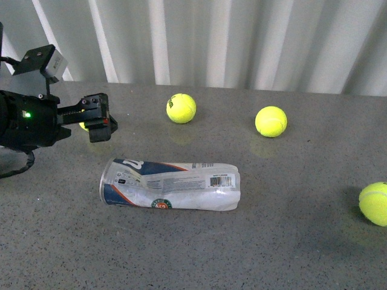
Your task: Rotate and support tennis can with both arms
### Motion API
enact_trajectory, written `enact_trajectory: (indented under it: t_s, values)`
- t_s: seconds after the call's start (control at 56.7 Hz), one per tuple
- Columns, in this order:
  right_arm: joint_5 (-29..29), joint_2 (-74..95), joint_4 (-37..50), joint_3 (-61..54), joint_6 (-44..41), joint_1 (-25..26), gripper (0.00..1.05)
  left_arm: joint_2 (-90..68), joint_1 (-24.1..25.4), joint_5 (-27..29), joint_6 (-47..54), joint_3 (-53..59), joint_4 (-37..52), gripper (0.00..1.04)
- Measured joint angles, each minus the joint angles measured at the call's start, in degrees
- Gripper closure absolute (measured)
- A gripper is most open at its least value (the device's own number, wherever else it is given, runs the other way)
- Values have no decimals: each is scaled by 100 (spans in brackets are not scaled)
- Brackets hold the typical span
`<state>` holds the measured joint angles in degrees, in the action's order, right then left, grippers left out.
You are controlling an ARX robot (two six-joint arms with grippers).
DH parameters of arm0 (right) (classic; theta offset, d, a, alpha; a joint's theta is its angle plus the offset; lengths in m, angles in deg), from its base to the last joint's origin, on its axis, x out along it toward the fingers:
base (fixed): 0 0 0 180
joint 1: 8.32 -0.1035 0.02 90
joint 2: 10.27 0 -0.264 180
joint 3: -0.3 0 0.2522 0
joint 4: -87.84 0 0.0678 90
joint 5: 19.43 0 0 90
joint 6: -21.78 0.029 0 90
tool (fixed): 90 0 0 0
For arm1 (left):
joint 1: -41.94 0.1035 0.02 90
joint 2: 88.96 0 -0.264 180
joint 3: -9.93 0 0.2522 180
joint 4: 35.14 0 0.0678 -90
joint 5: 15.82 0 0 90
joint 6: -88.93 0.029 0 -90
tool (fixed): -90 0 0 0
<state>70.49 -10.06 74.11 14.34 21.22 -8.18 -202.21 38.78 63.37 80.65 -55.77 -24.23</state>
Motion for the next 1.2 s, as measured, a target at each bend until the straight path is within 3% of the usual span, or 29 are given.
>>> enact_trajectory:
  t_s: [0.3, 0.617, 1.058, 1.111, 1.2]
  values:
    - [0, 0, 0, 0, 0, 0, 7, 374, 459, -981, -90, 181, -815, 7]
    - [2, 0, 0, 0, 0, 0, 7, -254, -129, -1027, -546, 627, 129, 7]
    - [2, 0, 0, 0, 0, 0, 7, -717, -356, -1432, -1453, 706, 872, 7]
    - [0, 0, 0, 0, 0, 2, 7, -748, -358, -1423, -1486, 706, 907, 14]
    - [2, 0, 0, 0, 0, 0, 7, -778, -356, -1427, -1550, 708, 988, 35]
